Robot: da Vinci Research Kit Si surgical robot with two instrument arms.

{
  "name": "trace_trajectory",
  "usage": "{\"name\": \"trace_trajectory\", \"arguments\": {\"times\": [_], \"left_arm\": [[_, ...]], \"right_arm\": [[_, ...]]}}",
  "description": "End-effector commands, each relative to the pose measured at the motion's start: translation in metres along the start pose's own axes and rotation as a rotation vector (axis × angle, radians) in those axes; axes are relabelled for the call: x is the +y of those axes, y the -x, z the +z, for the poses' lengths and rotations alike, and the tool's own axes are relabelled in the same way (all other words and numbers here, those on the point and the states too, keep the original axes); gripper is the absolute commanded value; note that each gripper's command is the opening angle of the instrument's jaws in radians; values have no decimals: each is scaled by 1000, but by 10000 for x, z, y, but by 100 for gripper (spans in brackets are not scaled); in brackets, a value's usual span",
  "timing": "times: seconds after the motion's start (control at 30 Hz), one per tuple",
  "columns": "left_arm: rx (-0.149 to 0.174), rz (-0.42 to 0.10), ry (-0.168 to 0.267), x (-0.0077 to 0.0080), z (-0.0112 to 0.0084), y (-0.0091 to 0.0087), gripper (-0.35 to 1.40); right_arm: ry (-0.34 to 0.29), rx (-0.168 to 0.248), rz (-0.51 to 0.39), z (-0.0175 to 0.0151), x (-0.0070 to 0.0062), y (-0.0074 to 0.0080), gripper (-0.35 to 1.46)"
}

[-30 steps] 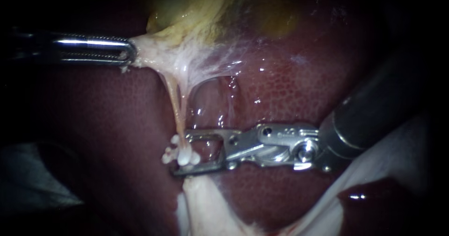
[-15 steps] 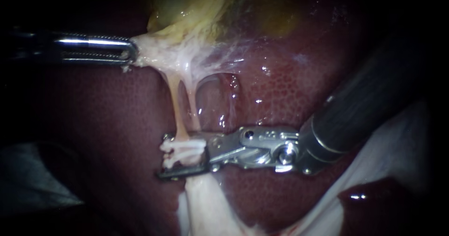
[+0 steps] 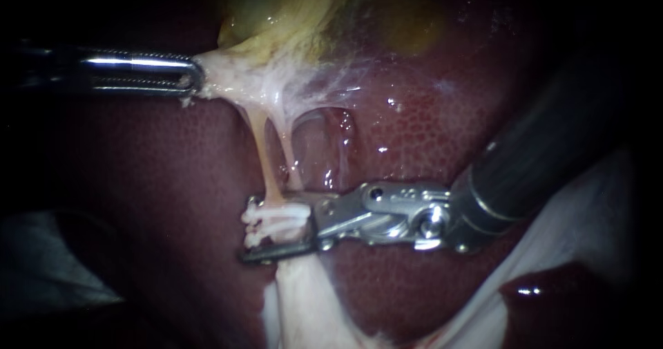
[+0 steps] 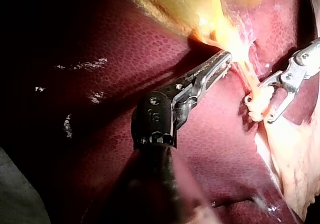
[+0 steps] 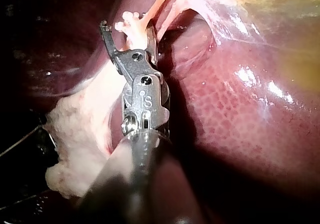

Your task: Going back second clip left tube

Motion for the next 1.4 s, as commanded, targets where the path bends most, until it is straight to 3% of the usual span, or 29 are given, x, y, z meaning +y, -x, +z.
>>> {"name": "trace_trajectory", "arguments": {"times": [0.03, 0.4, 0.77, 1.13, 1.4], "left_arm": [[0, 1, 2, 0, 0, 0, -35], [-1, 1, 2, -1, 0, 0, -35], [-1, 2, 3, -1, 0, 0, -35], [0, 2, 2, -4, 2, 1, -35], [4, 9, -5, -11, 16, 11, -35]], "right_arm": [[7, 0, -15, -6, 1, -2, 50], [30, -3, -81, -47, 2, -13, 50], [50, -70, -245, -127, -14, -32, 50], [107, -90, -242, -171, -19, -27, 50], [84, -81, -237, -178, -19, -24, 50]]}}
